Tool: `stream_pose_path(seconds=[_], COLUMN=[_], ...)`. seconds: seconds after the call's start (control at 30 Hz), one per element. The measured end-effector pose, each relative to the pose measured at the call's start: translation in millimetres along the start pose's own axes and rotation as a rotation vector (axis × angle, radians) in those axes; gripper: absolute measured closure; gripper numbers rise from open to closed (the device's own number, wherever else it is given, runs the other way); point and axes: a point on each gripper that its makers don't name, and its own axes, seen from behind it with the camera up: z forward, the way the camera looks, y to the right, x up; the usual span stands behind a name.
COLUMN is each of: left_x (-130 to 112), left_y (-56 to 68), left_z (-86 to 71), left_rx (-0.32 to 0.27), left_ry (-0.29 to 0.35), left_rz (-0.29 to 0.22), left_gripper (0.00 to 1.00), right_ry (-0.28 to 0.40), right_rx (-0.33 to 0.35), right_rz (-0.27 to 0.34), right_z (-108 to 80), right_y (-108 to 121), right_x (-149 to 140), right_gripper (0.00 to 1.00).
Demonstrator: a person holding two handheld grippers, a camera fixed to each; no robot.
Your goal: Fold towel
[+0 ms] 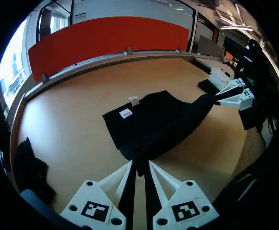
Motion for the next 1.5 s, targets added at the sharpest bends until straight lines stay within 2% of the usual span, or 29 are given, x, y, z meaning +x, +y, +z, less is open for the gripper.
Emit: stream_pose_path(seconds=[0.7, 1.0, 1.5], left_x=[17.5, 21.0, 20.3], left_y=[4.0, 1.8, 4.4], left_z=[-20.8, -26.8, -25.0], left_rx=[-0.01, -0.011, -0.016], left_ry=[0.014, 0.015, 0.016], left_rz=[-0.01, -0.009, -0.016], left_gripper=[0.86, 0.86, 0.86], right_ry=[0.006, 0.006, -0.002], right_rx=[0.012, 0.019, 0.017], right_rz=[0.021, 0.019, 0.022], right_z=[-27.6, -35.1, -33.1], right_y=[-9.3, -16.6, -14.4], right_x=[14.2, 16.9, 14.6], right_gripper=[0.84, 0.84, 0.84])
